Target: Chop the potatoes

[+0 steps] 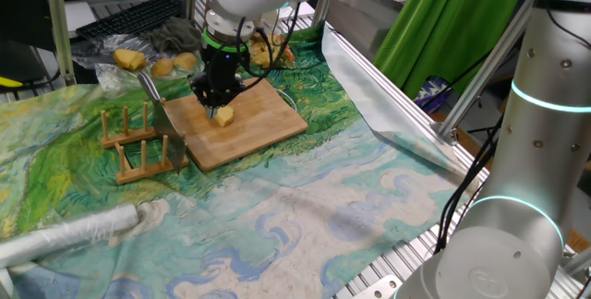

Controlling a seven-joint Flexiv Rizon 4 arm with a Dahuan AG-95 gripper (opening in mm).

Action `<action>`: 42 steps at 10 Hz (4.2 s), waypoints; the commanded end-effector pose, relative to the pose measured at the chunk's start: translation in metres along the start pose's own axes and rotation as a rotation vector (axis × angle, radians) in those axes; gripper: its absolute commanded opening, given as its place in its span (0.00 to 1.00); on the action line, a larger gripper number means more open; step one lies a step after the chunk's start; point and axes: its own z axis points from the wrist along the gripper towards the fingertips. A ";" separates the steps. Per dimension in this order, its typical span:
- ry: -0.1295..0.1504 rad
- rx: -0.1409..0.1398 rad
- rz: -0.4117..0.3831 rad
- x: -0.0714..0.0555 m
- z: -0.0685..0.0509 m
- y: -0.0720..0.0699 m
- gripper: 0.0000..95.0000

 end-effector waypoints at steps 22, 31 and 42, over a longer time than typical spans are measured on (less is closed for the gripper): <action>-0.023 -0.056 0.048 -0.032 0.039 0.072 0.40; -0.049 -0.068 -0.018 -0.046 0.079 0.081 0.40; -0.066 -0.071 -0.046 -0.049 0.098 0.083 0.20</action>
